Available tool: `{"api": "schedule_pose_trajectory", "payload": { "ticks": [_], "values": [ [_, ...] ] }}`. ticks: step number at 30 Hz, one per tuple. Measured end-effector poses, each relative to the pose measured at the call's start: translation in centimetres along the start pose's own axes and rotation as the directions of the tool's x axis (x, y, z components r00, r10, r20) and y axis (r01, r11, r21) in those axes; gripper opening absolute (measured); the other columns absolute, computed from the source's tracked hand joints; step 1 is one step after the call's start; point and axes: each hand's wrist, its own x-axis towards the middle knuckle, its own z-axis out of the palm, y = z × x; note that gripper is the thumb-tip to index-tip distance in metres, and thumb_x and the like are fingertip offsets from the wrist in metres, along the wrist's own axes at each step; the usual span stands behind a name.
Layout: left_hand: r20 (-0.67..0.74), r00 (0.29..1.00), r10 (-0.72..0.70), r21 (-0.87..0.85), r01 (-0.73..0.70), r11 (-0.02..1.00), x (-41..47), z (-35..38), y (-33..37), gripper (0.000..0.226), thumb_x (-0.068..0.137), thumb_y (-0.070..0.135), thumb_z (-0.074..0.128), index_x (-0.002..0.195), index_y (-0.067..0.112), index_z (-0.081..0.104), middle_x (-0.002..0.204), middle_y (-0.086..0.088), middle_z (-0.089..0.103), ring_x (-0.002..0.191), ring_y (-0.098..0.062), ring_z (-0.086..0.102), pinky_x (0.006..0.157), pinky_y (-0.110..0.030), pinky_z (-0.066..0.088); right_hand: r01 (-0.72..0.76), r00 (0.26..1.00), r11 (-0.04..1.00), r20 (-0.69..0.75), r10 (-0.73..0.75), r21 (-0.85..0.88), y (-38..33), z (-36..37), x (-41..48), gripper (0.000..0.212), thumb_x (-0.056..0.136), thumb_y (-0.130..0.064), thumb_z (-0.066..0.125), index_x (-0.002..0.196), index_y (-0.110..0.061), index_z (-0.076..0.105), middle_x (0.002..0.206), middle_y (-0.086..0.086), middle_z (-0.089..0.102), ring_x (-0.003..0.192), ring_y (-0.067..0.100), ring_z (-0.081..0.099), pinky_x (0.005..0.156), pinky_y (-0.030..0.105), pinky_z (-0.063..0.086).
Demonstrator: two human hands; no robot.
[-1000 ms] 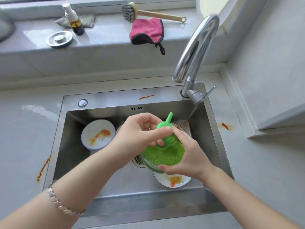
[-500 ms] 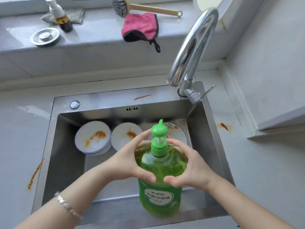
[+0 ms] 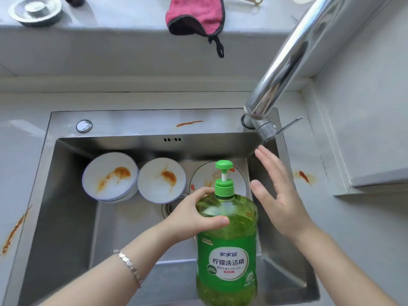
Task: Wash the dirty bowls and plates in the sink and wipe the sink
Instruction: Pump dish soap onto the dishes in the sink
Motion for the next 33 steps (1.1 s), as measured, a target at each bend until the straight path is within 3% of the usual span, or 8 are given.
{"api": "schedule_pose_trajectory", "payload": {
  "ticks": [3,6,8,12,16,22,27,33],
  "values": [
    [0.006,1.0,-0.025,0.017,0.025,1.0,0.5,0.1,0.2,0.077,0.047,0.057,0.075,0.117,0.032,0.055,0.111,0.012,0.066,0.102,-0.001,0.062,0.095,-0.029,0.048,0.144,0.989,0.982,0.057,-0.138,-0.125,-0.9,0.4,3.6,0.047,0.089,-0.047,0.039,0.134,-0.034,0.037,0.139,-0.03,0.027,0.134,-0.014,0.02,0.106,0.002,0.014],
    [0.009,0.999,-0.054,0.028,0.053,0.998,0.8,0.5,0.6,0.055,0.051,0.05,0.076,0.1,0.043,0.053,0.101,0.018,0.065,0.092,0.009,0.06,0.084,-0.012,0.047,0.089,0.99,0.982,0.126,-0.069,-0.169,0.2,2.0,5.0,0.037,0.095,-0.032,0.049,0.13,-0.021,0.052,0.13,-0.02,0.041,0.124,-0.016,0.029,0.102,-0.002,0.017],
    [0.02,0.997,-0.069,0.022,0.068,0.997,1.0,0.8,0.7,0.048,0.054,0.047,0.076,0.094,0.045,0.051,0.098,0.022,0.063,0.091,0.012,0.058,0.078,-0.008,0.045,0.072,0.996,0.986,0.061,-0.063,-0.149,1.2,3.1,4.8,0.027,0.092,-0.026,0.055,0.118,-0.021,0.061,0.12,-0.016,0.052,0.112,-0.018,0.04,0.095,-0.003,0.024],
    [0.024,0.997,-0.075,-0.024,0.076,0.997,1.6,1.2,0.5,0.062,0.056,0.049,0.08,0.109,0.037,0.051,0.103,0.017,0.063,0.096,0.006,0.059,0.086,-0.016,0.048,0.014,0.994,0.999,-0.108,-0.018,-0.031,2.0,4.0,4.5,0.016,0.087,-0.022,0.063,0.098,-0.034,0.062,0.102,-0.018,0.062,0.101,-0.014,0.053,0.091,0.006,0.038],
    [0.013,0.995,-0.095,-0.018,0.095,0.995,1.8,1.4,0.1,0.088,0.042,0.064,0.071,0.121,0.03,0.05,0.113,0.011,0.063,0.103,-0.004,0.06,0.095,-0.029,0.049,-0.056,0.988,0.998,-0.146,0.055,-0.004,1.9,4.1,4.4,0.02,0.088,-0.015,0.063,0.096,-0.033,0.065,0.099,-0.011,0.067,0.095,0.004,0.061,0.09,0.026,0.047],
    [0.017,0.994,-0.108,-0.031,0.108,0.994,1.7,1.4,0.3,0.083,0.048,0.057,0.077,0.122,0.029,0.05,0.112,0.01,0.063,0.101,-0.003,0.06,0.095,-0.028,0.049,-0.076,0.988,0.997,-0.139,0.072,-0.019,2.0,4.1,4.3,0.02,0.087,-0.011,0.062,0.095,-0.029,0.065,0.096,-0.009,0.068,0.095,0.012,0.063,0.09,0.035,0.049],
    [0.015,0.994,-0.106,-0.017,0.106,0.994,1.6,1.4,0.4,0.087,0.044,0.061,0.074,0.122,0.029,0.051,0.11,0.011,0.064,0.1,-0.002,0.061,0.093,-0.027,0.049,-0.077,0.991,0.996,-0.111,0.072,-0.038,2.0,4.0,4.1,0.016,0.086,-0.01,0.063,0.094,-0.024,0.067,0.096,-0.008,0.068,0.095,0.009,0.062,0.089,0.027,0.048],
    [0.01,0.996,-0.093,-0.01,0.093,0.996,0.8,1.3,1.0,0.073,0.051,0.053,0.079,0.116,0.033,0.053,0.106,0.015,0.065,0.098,0.002,0.061,0.092,-0.026,0.05,-0.002,0.994,0.991,-0.112,-0.012,-0.131,0.7,3.7,3.8,0.02,0.083,-0.014,0.067,0.093,-0.03,0.061,0.095,-0.011,0.057,0.089,-0.009,0.051,0.076,0.002,0.037]
  ]
}}
